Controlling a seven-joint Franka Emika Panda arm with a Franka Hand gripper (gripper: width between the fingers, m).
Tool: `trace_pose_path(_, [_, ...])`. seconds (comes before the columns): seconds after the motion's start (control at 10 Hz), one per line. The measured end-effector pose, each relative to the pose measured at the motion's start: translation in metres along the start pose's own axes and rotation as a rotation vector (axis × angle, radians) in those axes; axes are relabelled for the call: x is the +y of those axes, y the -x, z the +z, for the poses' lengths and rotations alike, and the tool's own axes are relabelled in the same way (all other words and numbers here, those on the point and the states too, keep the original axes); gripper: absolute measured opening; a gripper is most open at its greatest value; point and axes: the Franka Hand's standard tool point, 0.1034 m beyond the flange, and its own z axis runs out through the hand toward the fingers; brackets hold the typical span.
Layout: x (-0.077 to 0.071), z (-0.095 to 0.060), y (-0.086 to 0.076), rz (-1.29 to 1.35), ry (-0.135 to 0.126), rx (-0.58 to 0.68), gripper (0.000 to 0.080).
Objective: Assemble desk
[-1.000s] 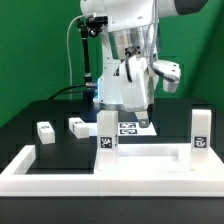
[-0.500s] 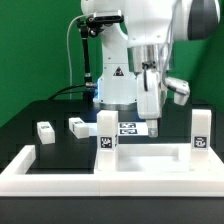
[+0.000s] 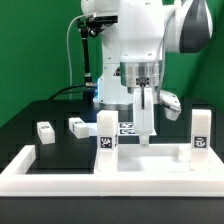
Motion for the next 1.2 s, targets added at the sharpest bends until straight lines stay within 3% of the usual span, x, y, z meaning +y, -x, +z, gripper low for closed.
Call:
trace_pose_path(0.3, [0.006,0.016,0.009,0.003,0.026,0.016,0.0649])
trace_pose_path(0.4, [0.006,0.019,0.009,-0.006,0.015,0.021,0.0649])
trace_pose_path(0.5, [0.004,0.021,0.003,-0.016,-0.040,0.030,0.0649])
trace_pose_path(0.6, [0.006,0.022,-0.003,-0.018,-0.063,0.030,0.0649])
trace_pose_path(0.9, [0.004,0.019,-0.015,-0.029,-0.075,0.013,0.0649])
trace_pose_path(1.2, [0.005,0.020,-0.013,-0.033,-0.073,0.014,0.0649])
